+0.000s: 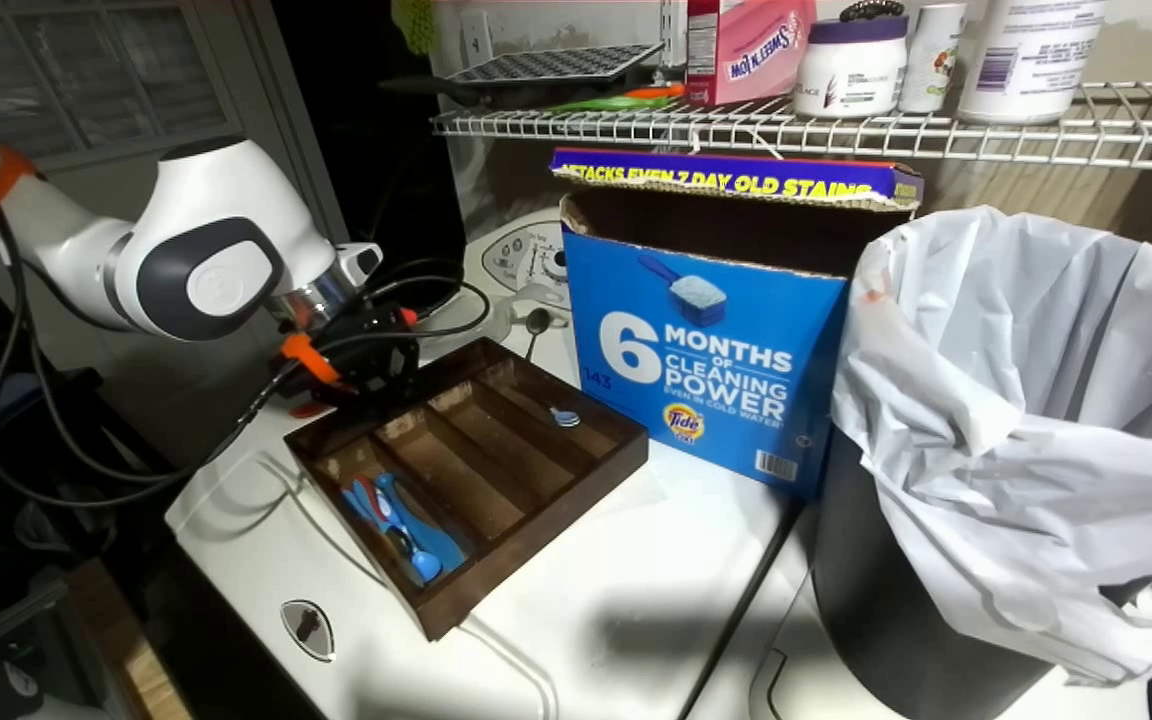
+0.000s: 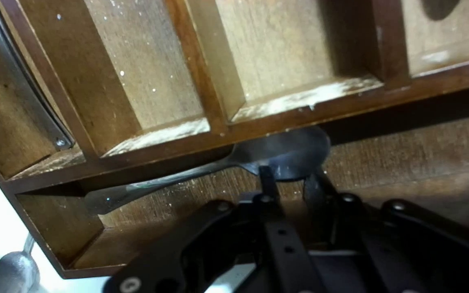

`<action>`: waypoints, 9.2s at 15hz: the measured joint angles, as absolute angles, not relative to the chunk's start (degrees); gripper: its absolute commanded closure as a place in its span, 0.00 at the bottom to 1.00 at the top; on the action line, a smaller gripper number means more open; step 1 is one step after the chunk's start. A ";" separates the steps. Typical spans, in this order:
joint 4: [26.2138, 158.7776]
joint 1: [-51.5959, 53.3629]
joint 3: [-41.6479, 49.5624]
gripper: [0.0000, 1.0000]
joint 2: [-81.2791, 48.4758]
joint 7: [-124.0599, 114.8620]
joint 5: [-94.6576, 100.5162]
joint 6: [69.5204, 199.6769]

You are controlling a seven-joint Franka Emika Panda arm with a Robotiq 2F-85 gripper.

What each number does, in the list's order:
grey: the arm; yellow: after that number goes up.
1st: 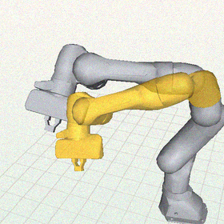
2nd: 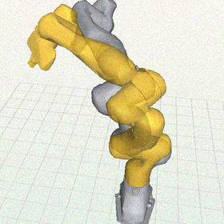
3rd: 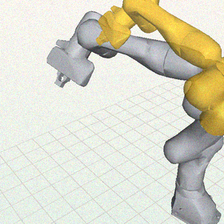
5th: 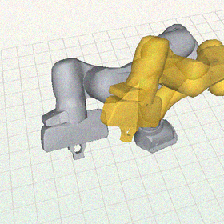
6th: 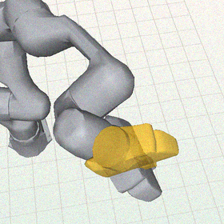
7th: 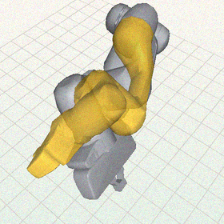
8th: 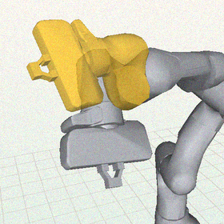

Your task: Remove the silver spoon from the wooden cutlery holder.

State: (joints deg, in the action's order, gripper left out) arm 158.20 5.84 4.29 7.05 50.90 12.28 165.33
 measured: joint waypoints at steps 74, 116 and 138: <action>158.09 7.31 -16.62 1.00 27.81 -0.15 28.22 145.44; 158.09 8.03 -17.32 1.00 14.53 -7.87 27.08 150.21; 158.01 8.00 -17.32 0.17 14.32 -13.43 27.12 145.44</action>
State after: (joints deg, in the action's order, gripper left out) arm 158.01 8.00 -17.32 14.32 -13.43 27.12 145.44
